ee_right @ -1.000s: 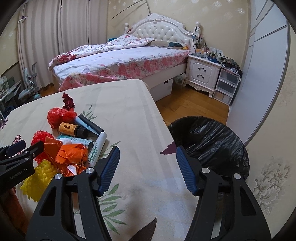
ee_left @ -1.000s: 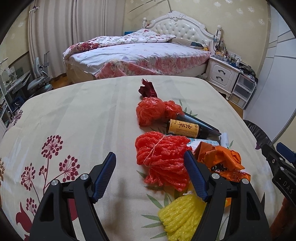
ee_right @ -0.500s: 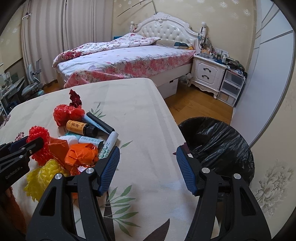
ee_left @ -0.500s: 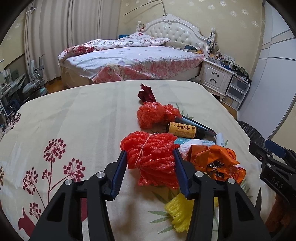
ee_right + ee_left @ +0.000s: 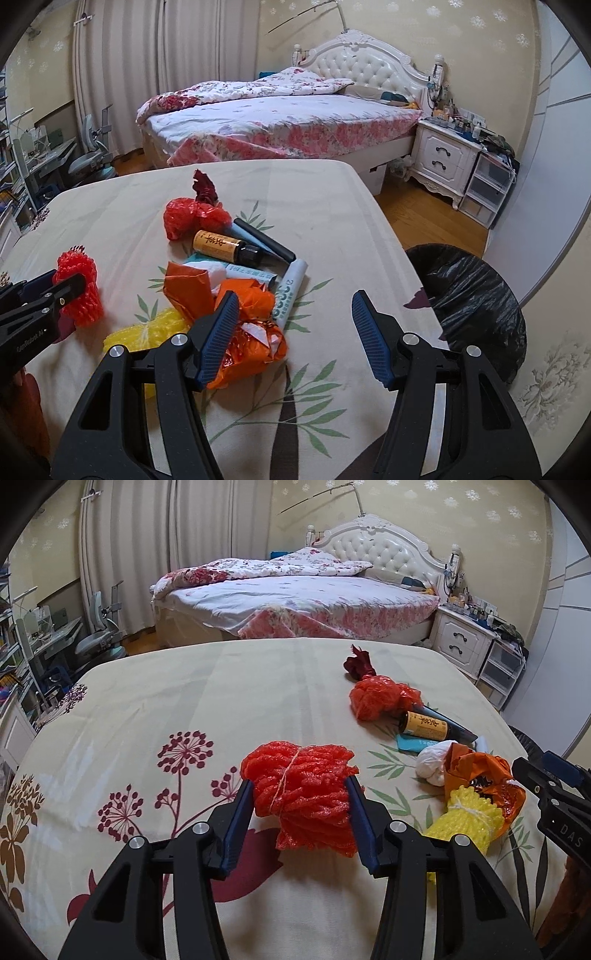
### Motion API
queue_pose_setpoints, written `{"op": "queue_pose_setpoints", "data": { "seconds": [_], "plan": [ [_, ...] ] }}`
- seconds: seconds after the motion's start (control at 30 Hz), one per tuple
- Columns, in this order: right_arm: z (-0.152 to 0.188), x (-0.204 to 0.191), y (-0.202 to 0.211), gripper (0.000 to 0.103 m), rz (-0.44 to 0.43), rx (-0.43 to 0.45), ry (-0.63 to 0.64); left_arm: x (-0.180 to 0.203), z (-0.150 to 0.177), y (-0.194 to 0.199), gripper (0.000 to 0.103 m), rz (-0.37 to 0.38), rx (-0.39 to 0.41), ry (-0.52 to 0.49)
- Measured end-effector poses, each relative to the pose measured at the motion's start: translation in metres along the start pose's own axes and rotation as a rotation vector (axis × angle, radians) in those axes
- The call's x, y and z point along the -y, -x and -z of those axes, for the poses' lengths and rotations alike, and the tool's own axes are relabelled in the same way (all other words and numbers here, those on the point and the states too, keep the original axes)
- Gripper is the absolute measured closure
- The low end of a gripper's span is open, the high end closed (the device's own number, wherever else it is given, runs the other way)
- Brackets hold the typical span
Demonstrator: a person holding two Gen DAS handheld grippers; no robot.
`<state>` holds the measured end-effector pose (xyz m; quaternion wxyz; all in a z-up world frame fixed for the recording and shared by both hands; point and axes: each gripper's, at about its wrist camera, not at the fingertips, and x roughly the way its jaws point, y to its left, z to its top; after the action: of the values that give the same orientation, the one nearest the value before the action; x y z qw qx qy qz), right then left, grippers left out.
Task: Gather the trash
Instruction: 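Lift the red mesh sleeve with the left gripper while the right gripper grasps the orange wrapper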
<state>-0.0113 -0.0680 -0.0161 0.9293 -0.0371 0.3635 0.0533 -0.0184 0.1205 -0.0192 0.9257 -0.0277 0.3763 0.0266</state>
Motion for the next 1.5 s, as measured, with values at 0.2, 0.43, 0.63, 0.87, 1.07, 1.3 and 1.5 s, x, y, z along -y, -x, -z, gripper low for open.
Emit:
{"op": "queue_pose_setpoints", "data": {
  "seconds": [0.2, 0.43, 0.63, 0.87, 1.07, 1.3, 1.5],
  "plan": [
    [0.001, -0.016, -0.008, 0.045, -0.033, -0.021, 0.032, -0.012, 0.003, -0.001, 0.053, -0.013, -0.001, 0.020],
    [0.002, -0.021, -0.007, 0.047, -0.069, -0.039, 0.023, -0.018, 0.006, -0.003, 0.053, -0.002, -0.007, 0.036],
    [0.000, -0.024, -0.002, 0.047, -0.062, -0.029, 0.035, -0.023, 0.007, -0.002, 0.053, -0.005, 0.000, 0.048],
    [0.004, -0.027, -0.002, 0.047, -0.062, -0.044, 0.045, -0.034, 0.009, 0.001, 0.053, -0.021, 0.003, 0.064],
    [0.005, -0.031, 0.002, 0.047, -0.058, -0.039, 0.060, -0.044, 0.013, 0.003, 0.053, -0.033, 0.000, 0.080],
    [0.009, -0.029, -0.011, 0.052, -0.041, -0.071, 0.052, -0.043, 0.014, 0.002, 0.053, -0.027, -0.004, 0.081],
    [0.013, -0.028, -0.015, 0.069, -0.055, -0.083, 0.052, -0.037, 0.014, 0.002, 0.053, -0.016, -0.001, 0.071]
  ]
}}
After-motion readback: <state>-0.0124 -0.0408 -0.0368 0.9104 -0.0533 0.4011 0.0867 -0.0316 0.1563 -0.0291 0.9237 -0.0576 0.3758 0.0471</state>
